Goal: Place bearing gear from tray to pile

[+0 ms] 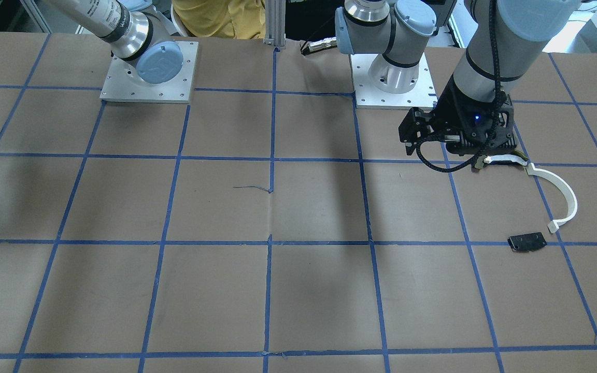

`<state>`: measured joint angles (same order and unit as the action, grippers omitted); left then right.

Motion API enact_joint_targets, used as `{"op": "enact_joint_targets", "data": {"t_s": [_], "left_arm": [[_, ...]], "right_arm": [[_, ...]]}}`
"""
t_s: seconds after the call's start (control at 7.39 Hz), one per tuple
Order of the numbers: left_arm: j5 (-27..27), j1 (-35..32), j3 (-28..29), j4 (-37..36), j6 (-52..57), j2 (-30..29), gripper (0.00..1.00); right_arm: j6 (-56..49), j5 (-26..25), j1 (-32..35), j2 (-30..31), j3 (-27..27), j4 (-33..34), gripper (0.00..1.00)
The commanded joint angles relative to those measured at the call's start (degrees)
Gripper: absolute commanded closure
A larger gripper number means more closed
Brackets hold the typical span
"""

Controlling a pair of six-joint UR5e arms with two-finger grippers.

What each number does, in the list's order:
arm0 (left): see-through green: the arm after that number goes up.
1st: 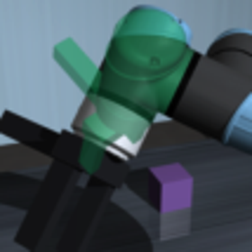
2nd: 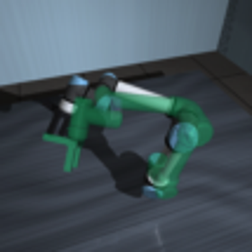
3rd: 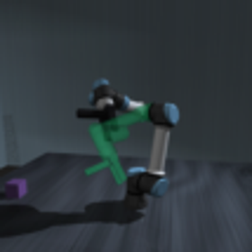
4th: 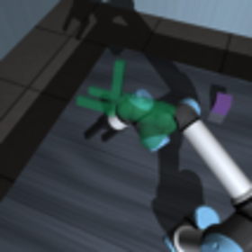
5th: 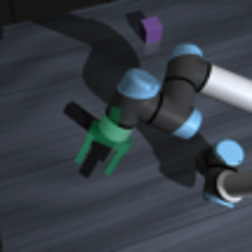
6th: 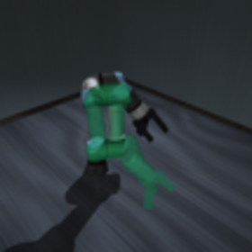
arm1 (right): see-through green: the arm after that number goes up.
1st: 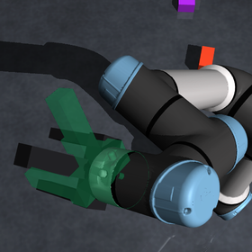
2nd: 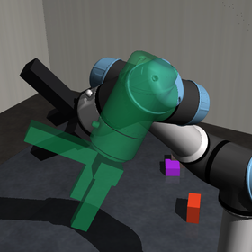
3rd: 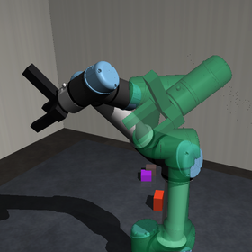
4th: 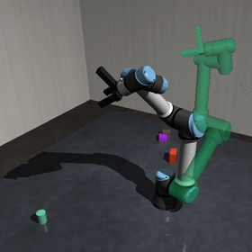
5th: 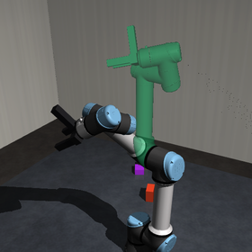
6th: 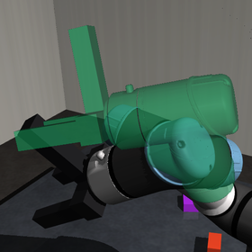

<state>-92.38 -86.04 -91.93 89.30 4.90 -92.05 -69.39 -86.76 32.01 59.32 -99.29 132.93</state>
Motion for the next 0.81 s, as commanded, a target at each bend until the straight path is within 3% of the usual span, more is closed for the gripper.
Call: {"op": "enact_joint_targets", "data": {"t_s": [0.0, 0.27, 0.54, 0.68], "left_arm": [[0.0, 0.0, 0.0, -0.1, -0.2, -0.2, 0.0], [0.0, 0.0, 0.0, 0.0, -0.1, -0.3, 0.0], [0.0, 0.0, 0.0, 0.0, 0.0, -0.3, 0.0], [-0.3, 0.1, 0.0, 0.3, 0.1, -0.2, 0.0]], "right_arm": [[1.9, -0.2, 3.5, 3.6, 1.3, -0.8, 0.89], [12.2, -0.2, 12.2, 9.3, 0.9, -3.6, 0.9], [26.8, -0.2, 24.4, 13.7, 0.3, -10.5, 0.9], [40.2, 0.0, 32.2, 16.7, -2.0, -12.2, 0.9]]}}
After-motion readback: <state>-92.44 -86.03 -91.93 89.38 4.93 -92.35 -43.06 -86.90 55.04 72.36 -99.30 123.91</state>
